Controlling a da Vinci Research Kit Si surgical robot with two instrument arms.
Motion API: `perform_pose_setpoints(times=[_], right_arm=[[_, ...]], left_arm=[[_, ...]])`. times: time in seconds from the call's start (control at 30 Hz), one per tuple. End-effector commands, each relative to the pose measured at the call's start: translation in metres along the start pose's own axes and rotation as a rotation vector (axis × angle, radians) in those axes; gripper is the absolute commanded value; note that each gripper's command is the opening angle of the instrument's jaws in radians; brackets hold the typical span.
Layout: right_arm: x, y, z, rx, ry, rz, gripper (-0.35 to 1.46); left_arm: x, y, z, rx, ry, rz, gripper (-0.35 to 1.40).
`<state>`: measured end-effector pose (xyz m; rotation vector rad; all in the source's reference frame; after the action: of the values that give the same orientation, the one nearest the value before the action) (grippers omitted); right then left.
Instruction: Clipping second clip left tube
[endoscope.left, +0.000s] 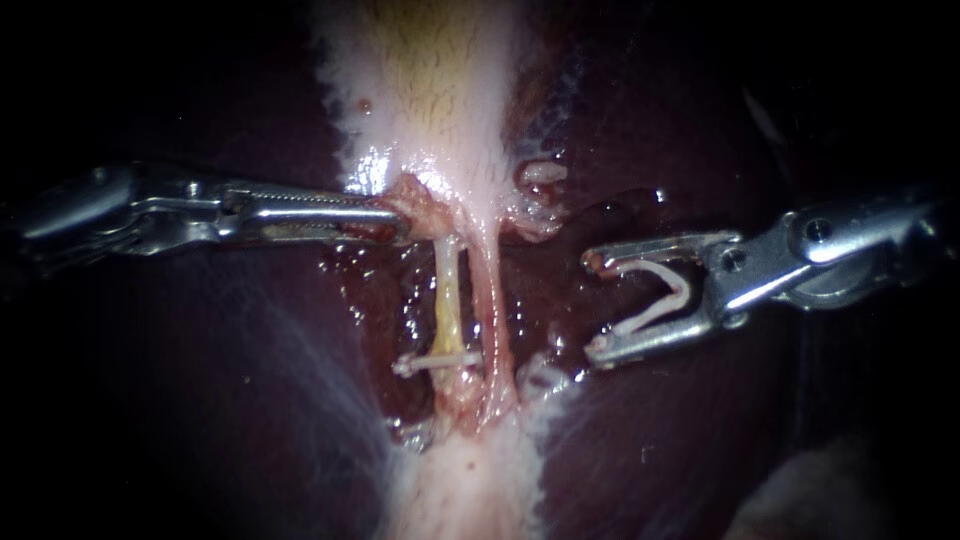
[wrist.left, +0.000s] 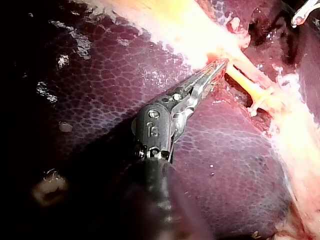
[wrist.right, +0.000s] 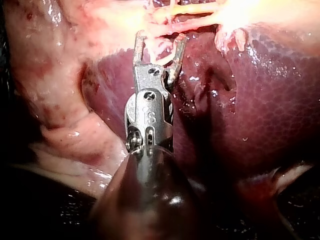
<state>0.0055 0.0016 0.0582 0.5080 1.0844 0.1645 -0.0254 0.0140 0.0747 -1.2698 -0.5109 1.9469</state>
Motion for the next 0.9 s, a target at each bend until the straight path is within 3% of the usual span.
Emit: perform_pose_setpoints(times=[0.03, 0.23, 0.33, 0.5, 0.57, 0.67, 0.9], right_arm=[[0.0, 0.0, 0.0, 0.0, 0.0, 0.0, 0.5], [0.0, 0.0, 0.0, 0.0, 0.0, 0.0, 0.5], [0.0, 0.0, 0.0, 0.0, 0.0, 0.0, 0.5], [0.0, 0.0, 0.0, 0.0, 0.0, 0.0, 0.5], [0.0, 0.0, 0.0, 0.0, 0.0, 0.0, 0.5], [0.0, 0.0, 0.0, -0.001, 0.0, 0.0, 0.5], [0.0002, -0.0002, 0.0013, 0.007, 0.0, -0.001, 0.5]], left_arm=[[0.0001, 0.0, -0.0002, -0.001, 0.0, 0.0, -0.35], [0.0011, 0.0009, -0.0027, -0.014, -0.004, -0.012, -0.35], [0.0028, 0.0017, -0.0051, -0.006, -0.003, -0.021, -0.35], [0.0063, 0.0034, -0.0097, 0.004, 0.037, -0.039, -0.35], [0.0072, 0.004, -0.0107, 0.005, 0.046, -0.033, -0.35], [0.0078, 0.0045, -0.0112, 0.003, 0.054, -0.038, -0.35], [0.0071, 0.0043, -0.0108, 0.006, 0.055, -0.034, -0.35]])
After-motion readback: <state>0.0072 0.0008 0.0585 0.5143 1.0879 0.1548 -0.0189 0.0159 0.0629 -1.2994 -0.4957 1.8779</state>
